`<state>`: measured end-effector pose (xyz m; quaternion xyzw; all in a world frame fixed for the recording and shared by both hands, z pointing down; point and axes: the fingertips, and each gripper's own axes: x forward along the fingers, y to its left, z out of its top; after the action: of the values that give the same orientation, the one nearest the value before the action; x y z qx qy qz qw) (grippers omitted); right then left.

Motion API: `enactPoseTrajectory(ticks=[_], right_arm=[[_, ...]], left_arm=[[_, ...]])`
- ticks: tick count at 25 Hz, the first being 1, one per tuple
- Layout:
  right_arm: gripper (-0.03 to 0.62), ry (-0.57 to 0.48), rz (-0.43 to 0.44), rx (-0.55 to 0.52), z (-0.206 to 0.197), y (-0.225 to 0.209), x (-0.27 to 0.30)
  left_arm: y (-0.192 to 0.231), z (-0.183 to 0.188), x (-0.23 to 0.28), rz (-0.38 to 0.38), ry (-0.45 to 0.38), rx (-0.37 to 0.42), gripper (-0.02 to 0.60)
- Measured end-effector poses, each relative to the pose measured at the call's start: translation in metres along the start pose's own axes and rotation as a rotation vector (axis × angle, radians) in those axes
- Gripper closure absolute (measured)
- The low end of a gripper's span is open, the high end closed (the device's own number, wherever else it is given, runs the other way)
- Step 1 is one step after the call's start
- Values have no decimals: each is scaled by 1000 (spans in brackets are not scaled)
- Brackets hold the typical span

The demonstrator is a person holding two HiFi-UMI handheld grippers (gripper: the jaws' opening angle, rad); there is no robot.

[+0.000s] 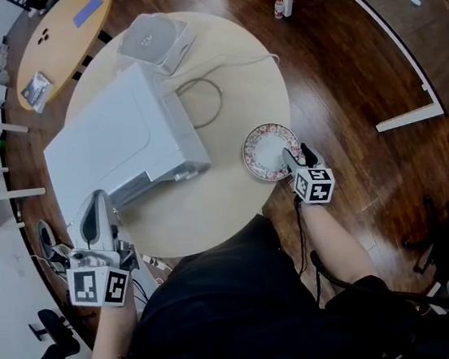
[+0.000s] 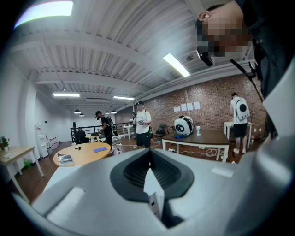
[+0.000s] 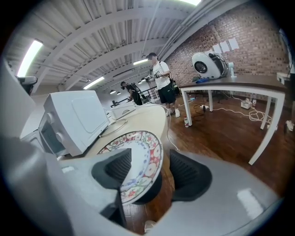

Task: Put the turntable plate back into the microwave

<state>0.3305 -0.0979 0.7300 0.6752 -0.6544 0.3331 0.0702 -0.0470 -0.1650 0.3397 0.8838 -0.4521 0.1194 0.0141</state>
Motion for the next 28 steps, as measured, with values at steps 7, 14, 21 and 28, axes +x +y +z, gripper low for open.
enactPoseTrajectory(ticks=[7, 14, 21, 28], right_arm=[[339, 16, 32, 29, -11, 2, 3], [341, 33, 43, 65, -18, 7, 10], [383, 21, 43, 146, -23, 12, 12], [407, 31, 25, 171, -21, 14, 13]], left_arm=[[2, -6, -3, 18, 8, -20, 577], [14, -4, -11, 31, -2, -28, 577], [33, -6, -25, 61, -16, -46, 577], [48, -14, -38, 86, -30, -76, 577]])
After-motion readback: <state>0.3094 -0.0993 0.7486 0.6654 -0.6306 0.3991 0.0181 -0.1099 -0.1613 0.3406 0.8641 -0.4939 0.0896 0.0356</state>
